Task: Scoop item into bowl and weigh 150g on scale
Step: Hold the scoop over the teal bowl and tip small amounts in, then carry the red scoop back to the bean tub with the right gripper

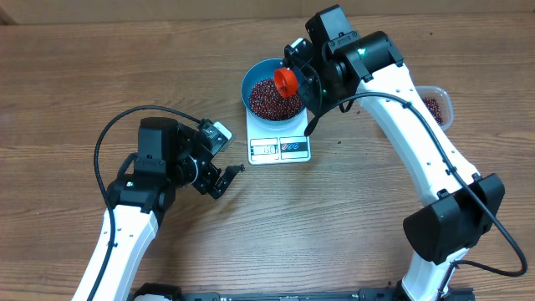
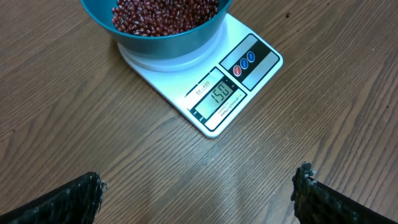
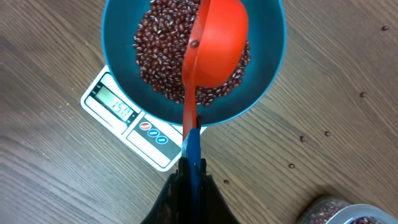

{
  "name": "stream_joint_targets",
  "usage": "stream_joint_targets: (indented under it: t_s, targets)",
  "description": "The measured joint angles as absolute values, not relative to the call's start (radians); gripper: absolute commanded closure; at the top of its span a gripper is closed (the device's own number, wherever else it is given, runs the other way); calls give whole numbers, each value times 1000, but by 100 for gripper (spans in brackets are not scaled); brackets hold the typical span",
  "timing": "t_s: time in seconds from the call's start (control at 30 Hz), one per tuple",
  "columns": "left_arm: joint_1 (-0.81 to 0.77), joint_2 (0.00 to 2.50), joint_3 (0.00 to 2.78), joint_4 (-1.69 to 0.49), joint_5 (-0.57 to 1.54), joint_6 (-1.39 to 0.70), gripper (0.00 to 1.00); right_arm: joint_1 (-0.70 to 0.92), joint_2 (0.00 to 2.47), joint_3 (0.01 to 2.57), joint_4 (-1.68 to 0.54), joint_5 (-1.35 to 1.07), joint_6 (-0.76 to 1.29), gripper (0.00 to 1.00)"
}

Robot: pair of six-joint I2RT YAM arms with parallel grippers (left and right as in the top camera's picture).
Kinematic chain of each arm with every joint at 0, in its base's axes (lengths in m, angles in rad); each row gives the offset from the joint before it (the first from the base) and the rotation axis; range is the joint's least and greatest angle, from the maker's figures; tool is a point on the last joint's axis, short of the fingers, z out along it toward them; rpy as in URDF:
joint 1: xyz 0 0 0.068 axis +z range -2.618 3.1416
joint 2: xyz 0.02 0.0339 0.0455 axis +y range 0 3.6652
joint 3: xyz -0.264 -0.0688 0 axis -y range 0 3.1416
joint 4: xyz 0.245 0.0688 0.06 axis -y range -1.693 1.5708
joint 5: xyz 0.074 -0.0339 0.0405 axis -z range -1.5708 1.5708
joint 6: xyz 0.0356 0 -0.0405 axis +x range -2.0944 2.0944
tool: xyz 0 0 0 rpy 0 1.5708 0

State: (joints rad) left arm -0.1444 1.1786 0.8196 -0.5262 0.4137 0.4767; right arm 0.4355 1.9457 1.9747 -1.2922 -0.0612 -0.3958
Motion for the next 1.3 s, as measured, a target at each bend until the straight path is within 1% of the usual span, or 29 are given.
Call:
stream_joint_targets:
  t_s: [0.43,0.8,1.03,1.2,1.3]
  targets:
    - [-144,1179,820,-526,414,477,0,435,1946,1975,-1294,-82,-393,96]
    - [-144,1179,820,-526,414,477,0,423,1929,1975,-1308,-189,-394,96]
    - [-144,1179,820,-526,413,477,0,314,1888,1977,-1367,-395,-429,96]
    - [-144,1179,820,-526,413,477,0,197,1866,1977,-1414,-543,-469,96]
    - [-144,1179,820,-526,413,477,0,130,1852,1977,-1445,-585,-480,96]
